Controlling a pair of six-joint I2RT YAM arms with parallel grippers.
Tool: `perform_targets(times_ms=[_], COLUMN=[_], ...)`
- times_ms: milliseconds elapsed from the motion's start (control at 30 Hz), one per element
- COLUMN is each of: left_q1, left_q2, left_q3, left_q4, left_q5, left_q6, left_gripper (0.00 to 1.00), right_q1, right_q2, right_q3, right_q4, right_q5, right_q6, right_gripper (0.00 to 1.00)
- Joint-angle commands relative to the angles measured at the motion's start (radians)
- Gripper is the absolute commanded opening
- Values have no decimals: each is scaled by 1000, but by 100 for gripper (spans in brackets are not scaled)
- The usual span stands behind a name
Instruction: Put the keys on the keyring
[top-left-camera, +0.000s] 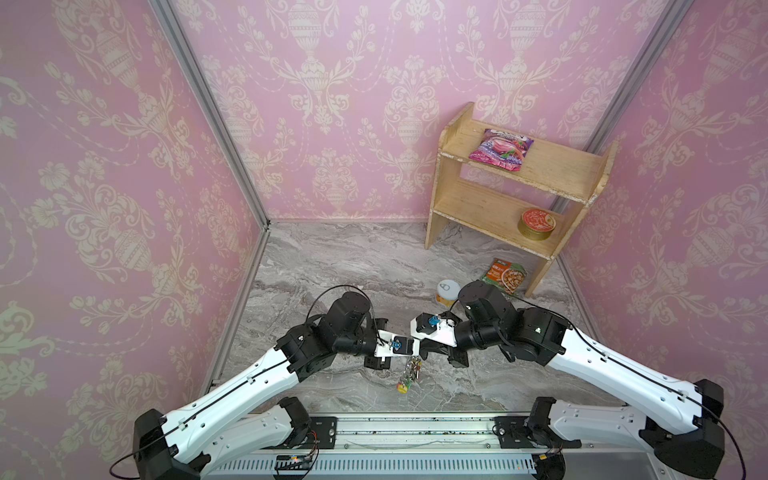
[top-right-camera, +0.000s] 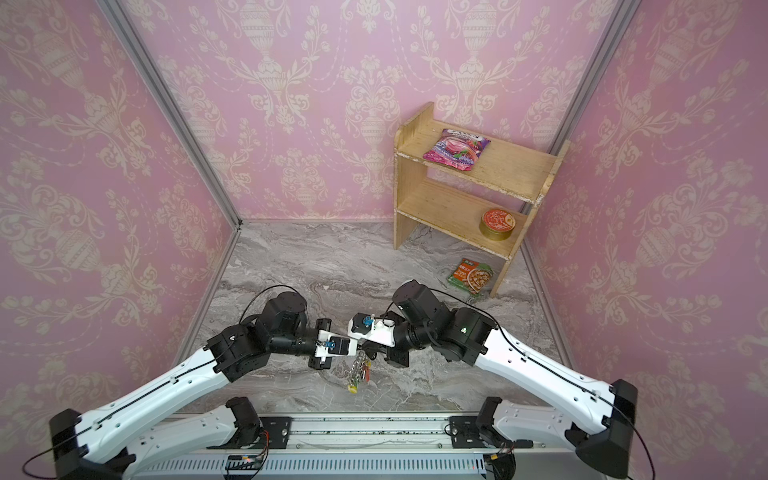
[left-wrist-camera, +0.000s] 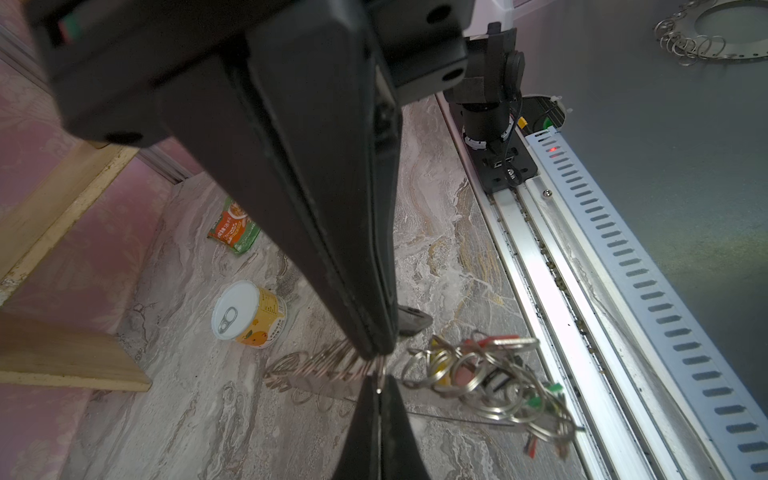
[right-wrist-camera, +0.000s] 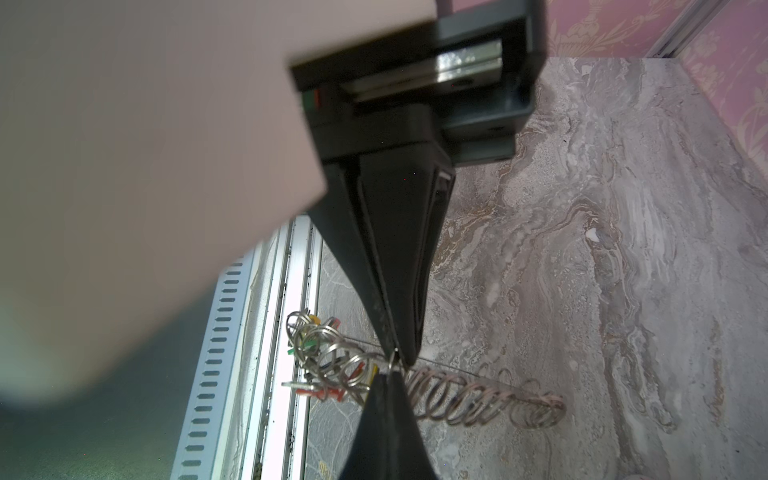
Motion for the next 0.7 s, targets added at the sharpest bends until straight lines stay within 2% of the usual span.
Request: perform_targets(times_ms=[0,667], left_q1=[26,61], left_q2=[-2,24], left_q3=[45,61], left_q4=[73,76], left_q5=[20,84], left_q6=[-47,-98], left_gripper=[0,0], right_q1=[10,11], right_q2=[-23,-24], right_q3=[15,10], right_q4=[-52,-58], right_q5=[-67,-83], right_q6=[-1,-2], right_gripper=[0,0])
